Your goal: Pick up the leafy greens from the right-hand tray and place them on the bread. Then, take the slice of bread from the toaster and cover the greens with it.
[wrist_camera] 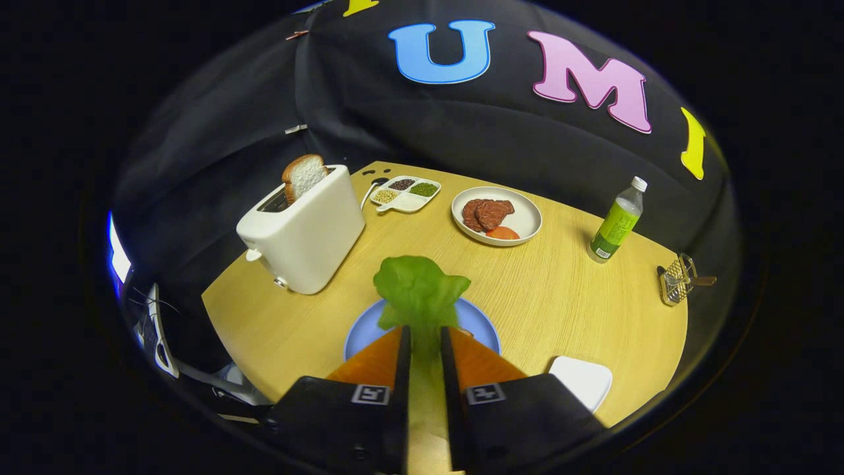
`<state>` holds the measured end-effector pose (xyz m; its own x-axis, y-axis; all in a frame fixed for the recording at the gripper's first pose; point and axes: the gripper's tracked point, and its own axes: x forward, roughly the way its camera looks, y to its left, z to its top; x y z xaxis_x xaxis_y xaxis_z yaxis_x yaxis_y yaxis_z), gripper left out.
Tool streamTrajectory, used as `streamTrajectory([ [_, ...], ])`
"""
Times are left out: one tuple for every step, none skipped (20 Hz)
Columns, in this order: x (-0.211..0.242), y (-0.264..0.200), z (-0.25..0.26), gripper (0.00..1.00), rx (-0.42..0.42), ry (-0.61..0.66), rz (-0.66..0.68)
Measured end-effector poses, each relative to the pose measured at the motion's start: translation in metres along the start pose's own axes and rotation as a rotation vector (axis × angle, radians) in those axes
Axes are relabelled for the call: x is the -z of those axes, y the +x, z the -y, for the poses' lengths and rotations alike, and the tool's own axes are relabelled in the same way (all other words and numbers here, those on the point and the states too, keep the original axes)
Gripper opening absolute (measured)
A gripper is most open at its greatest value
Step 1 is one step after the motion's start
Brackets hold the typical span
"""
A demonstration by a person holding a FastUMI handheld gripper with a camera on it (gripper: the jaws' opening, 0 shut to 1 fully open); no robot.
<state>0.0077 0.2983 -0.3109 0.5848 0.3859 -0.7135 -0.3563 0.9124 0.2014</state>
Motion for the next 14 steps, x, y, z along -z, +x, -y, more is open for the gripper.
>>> streamTrajectory([
  [-0.001, 0.000, 0.001, 0.50, 0.008, 0.001, 0.003],
  [-0.002, 0.001, 0.001, 0.63, 0.014, 0.000, 0.006],
  [-0.003, 0.001, 0.002, 0.72, 0.020, -0.004, 0.008],
  [-0.003, 0.001, 0.000, 0.72, 0.018, -0.005, 0.007],
  [-0.003, 0.000, -0.001, 0.72, 0.016, -0.006, 0.009],
  [-0.004, 0.000, -0.001, 0.72, 0.015, -0.008, 0.011],
  [-0.006, -0.001, -0.002, 0.72, 0.015, -0.010, 0.013],
  [-0.008, -0.004, -0.003, 0.72, 0.013, -0.010, 0.018],
  [-0.011, -0.006, -0.005, 0.72, 0.009, -0.009, 0.024],
  [-0.016, -0.009, -0.009, 0.72, 0.005, -0.007, 0.034],
  [-0.024, -0.013, -0.013, 0.72, -0.004, -0.005, 0.047],
  [-0.035, -0.016, -0.020, 0.72, -0.014, -0.004, 0.070],
  [-0.048, -0.021, -0.027, 0.71, -0.025, -0.003, 0.096],
  [-0.063, -0.026, -0.034, 0.71, -0.036, -0.002, 0.123],
])
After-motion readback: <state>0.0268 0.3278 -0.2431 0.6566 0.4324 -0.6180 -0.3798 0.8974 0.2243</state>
